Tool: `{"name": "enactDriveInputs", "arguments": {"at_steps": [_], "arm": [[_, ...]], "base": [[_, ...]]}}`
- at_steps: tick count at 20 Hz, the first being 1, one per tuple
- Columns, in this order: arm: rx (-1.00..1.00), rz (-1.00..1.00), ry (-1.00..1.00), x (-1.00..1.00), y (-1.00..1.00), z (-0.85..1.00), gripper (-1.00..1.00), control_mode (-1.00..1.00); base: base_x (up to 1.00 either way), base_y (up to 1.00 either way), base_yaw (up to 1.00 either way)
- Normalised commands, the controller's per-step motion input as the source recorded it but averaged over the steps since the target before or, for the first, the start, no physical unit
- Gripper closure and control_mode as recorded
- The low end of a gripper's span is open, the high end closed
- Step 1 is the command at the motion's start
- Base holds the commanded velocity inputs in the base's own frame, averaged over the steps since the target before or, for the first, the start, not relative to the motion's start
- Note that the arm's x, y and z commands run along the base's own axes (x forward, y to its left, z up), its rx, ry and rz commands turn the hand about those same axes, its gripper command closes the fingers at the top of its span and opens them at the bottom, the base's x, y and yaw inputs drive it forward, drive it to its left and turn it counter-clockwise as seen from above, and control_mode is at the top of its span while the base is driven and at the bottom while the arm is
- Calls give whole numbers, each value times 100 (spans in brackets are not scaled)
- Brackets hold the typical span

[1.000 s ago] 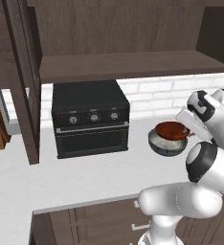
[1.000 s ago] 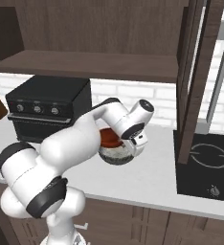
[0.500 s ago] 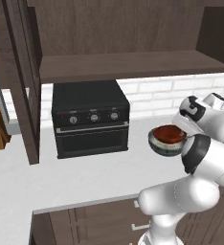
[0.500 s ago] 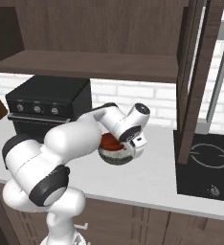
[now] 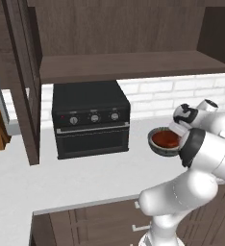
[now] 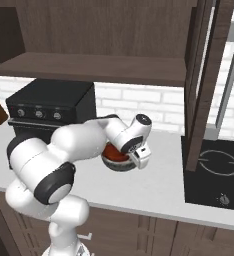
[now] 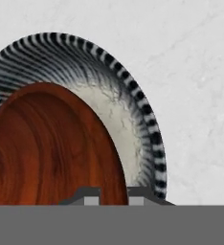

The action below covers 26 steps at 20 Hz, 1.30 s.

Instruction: Pick up the bowls on the counter and stack them on top of one another in the open cabinet. Place the smaller bowl on top of the larger bowl.

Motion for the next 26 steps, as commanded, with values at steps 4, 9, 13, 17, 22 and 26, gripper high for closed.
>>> {"name": "enactDriveInputs", "arguments": {"at_steps": [4,9,13,17,22,26], "arm": [[0,0,0,26,0,-31,100,-100],[-1,0,0,5,0,-12,-100,-100],[0,0,-2,0,0,0,-100,-100],[0,0,-2,0,0,3,-100,-100],[0,0,1,0,0,42,-100,-100],[0,0,5,0,0,56,-100,-100]], "base": [[0,0,0],[0,0,0],[0,0,0],[0,0,0],[0,0,0],[0,0,0]]}}
